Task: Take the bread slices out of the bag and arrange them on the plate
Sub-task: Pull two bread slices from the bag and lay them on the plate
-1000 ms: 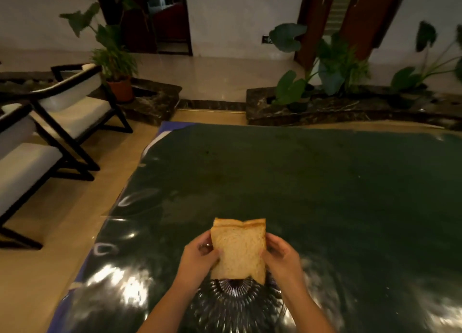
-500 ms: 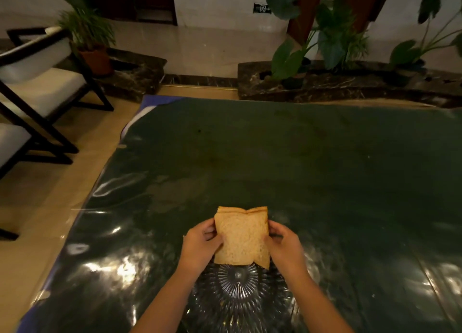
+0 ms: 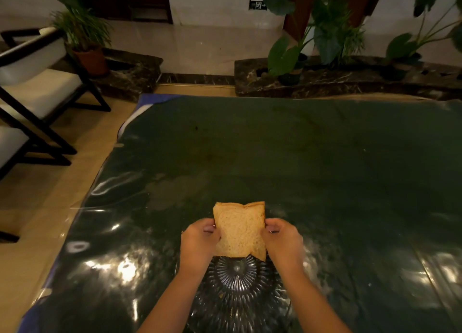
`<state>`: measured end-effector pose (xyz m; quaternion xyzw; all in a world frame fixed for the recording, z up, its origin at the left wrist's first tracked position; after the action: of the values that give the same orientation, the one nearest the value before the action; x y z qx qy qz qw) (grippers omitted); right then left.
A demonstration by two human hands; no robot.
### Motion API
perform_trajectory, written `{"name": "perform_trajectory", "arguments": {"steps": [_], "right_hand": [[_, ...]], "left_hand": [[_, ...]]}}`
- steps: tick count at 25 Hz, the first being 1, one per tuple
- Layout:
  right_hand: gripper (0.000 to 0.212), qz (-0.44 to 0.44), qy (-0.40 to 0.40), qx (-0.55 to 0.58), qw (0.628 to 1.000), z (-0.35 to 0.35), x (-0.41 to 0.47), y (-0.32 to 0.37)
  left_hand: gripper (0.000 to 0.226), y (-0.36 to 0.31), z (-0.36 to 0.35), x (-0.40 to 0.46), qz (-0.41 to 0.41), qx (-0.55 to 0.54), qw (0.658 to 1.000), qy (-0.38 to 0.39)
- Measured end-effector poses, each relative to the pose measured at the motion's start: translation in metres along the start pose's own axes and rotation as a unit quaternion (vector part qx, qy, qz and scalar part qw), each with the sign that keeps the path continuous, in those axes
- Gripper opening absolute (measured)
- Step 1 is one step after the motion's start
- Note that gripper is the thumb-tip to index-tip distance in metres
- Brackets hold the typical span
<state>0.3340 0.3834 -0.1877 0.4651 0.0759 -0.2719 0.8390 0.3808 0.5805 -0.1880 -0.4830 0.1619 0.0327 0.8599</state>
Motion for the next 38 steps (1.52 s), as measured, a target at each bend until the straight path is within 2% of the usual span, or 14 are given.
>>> {"name": "perform_trajectory", "arguments": {"steps": [5,14,18,20,23,28,38], "right_hand": [[0.021,0.010,0.000,0.052,0.999,0.004,-0.009,0.011],[0.019,-0.012,0.024,0.082,0.996,-0.004,-0.042,-0.032],[0.027,0.011,0.014,0.052,0.998,-0.004,-0.039,-0.035],[0.028,0.038,0.029,0.043,0.998,-0.006,-0.036,-0.031],[0.027,0.048,0.046,0.049,0.997,-0.011,-0.033,-0.025],[0.030,0.043,0.016,0.042,0.998,-0.013,-0.022,-0.021],[0.021,0.041,0.001,0.073,0.996,-0.016,-0.019,-0.027]], "left_hand": [[0.018,-0.010,0.011,-0.009,-0.015,-0.021,1.000,-0.015],[0.014,0.024,-0.004,-0.037,0.003,0.000,0.998,0.057],[0.021,0.028,-0.006,-0.035,-0.006,-0.018,1.000,0.014],[0.028,0.029,-0.009,-0.031,-0.011,-0.023,1.000,0.017],[0.028,0.033,-0.011,-0.027,-0.009,-0.028,0.999,0.022],[0.029,0.030,-0.011,-0.026,-0.024,-0.033,0.999,-0.007],[0.028,0.027,-0.010,-0.022,-0.005,-0.052,0.998,0.022]]}}
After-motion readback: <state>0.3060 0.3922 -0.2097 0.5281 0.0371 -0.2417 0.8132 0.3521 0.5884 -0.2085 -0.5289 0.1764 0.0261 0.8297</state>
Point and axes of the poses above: each hand's wrist, its own x-axis towards the middle knuckle, its own z-axis out of the back of the hand, y = z × x, the point moved 6 cm from there along x, towards the middle knuckle, and after that the axes turned 13 degrees about y, right-handed, at the moved point
